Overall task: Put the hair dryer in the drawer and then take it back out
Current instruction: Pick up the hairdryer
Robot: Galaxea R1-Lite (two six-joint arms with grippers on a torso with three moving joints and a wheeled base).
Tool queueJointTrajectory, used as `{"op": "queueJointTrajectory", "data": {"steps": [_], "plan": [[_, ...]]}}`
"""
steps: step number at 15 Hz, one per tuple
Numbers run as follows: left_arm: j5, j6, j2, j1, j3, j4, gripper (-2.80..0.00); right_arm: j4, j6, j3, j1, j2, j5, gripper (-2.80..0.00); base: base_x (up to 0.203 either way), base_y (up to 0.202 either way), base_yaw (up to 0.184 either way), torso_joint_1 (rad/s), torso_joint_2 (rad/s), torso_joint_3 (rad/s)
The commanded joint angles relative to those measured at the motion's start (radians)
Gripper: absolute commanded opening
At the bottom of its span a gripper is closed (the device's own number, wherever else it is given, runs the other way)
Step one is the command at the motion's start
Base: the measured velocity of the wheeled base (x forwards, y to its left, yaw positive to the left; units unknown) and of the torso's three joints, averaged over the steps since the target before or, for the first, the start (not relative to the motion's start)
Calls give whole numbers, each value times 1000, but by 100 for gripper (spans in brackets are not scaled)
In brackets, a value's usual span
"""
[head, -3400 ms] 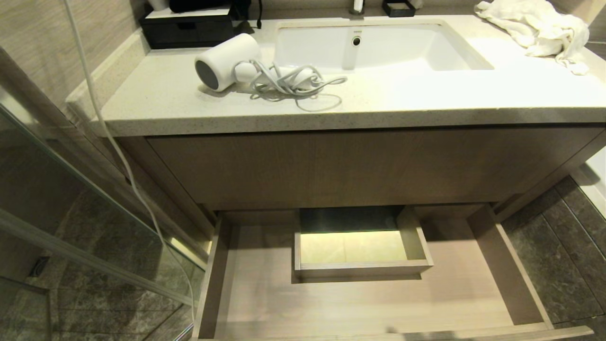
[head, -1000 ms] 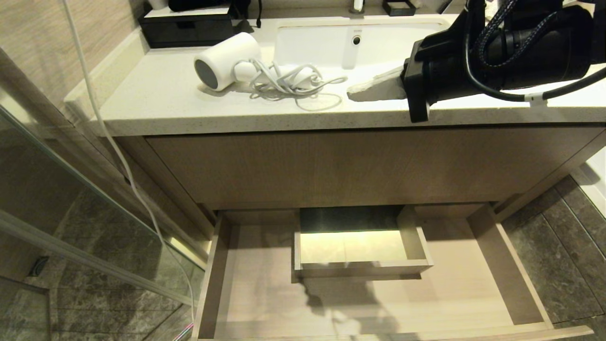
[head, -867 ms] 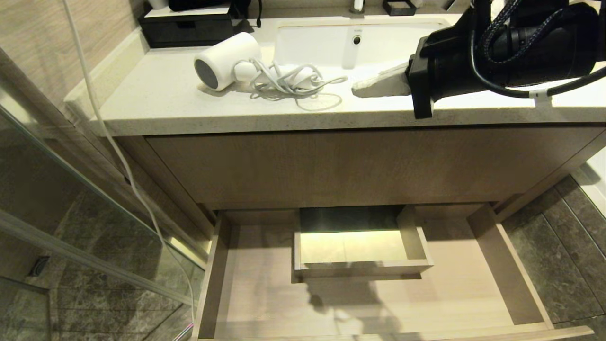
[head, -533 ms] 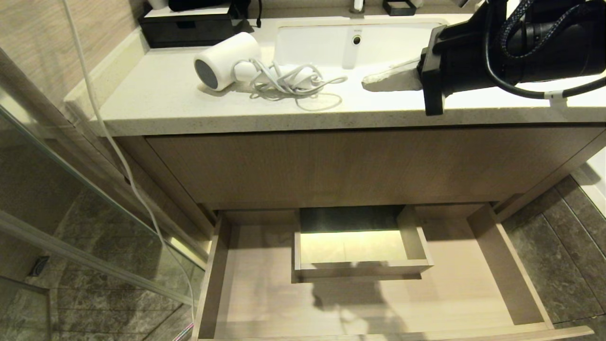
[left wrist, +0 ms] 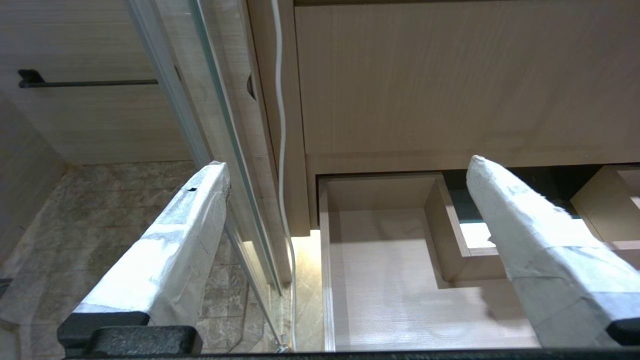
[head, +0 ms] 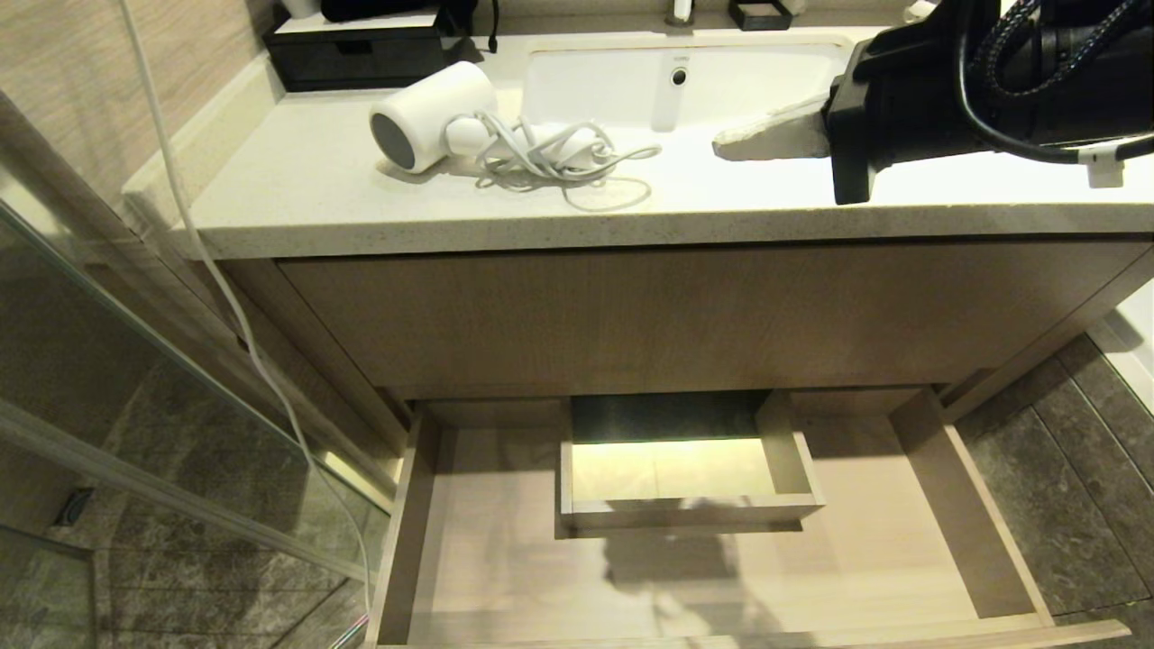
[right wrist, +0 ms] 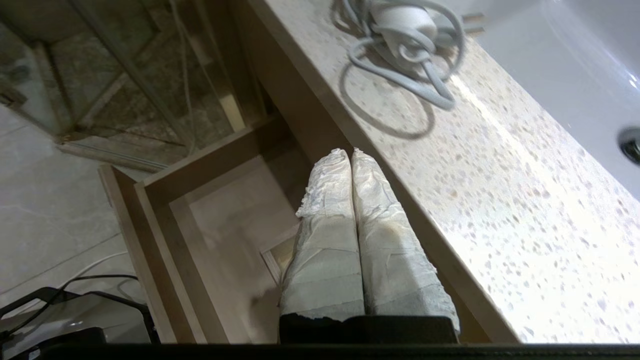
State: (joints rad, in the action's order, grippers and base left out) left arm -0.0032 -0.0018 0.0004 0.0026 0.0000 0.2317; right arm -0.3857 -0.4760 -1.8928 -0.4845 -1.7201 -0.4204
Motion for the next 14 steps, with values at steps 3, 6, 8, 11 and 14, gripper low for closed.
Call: {"op": "queueJointTrajectory", "data": {"steps": [3, 6, 8, 11, 14], "plan": [[0, 0, 0, 0, 40, 1, 0, -4, -1, 14, 0, 10, 20, -280, 0, 0, 0, 0, 0, 0], [0, -1, 0, 0, 40, 1, 0, -5, 0, 18, 0, 11, 19, -280, 0, 0, 0, 0, 0, 0], [0, 0, 0, 0, 40, 1, 0, -7, 0, 27, 0, 7, 20, -280, 0, 0, 0, 0, 0, 0], [0, 7, 0, 0, 40, 2, 0, -7, 2, 29, 0, 2, 22, -280, 0, 0, 0, 0, 0, 0], [-1, 6, 0, 0, 40, -2, 0, 3, 2, 51, 0, 4, 22, -280, 0, 0, 0, 0, 0, 0]]}}
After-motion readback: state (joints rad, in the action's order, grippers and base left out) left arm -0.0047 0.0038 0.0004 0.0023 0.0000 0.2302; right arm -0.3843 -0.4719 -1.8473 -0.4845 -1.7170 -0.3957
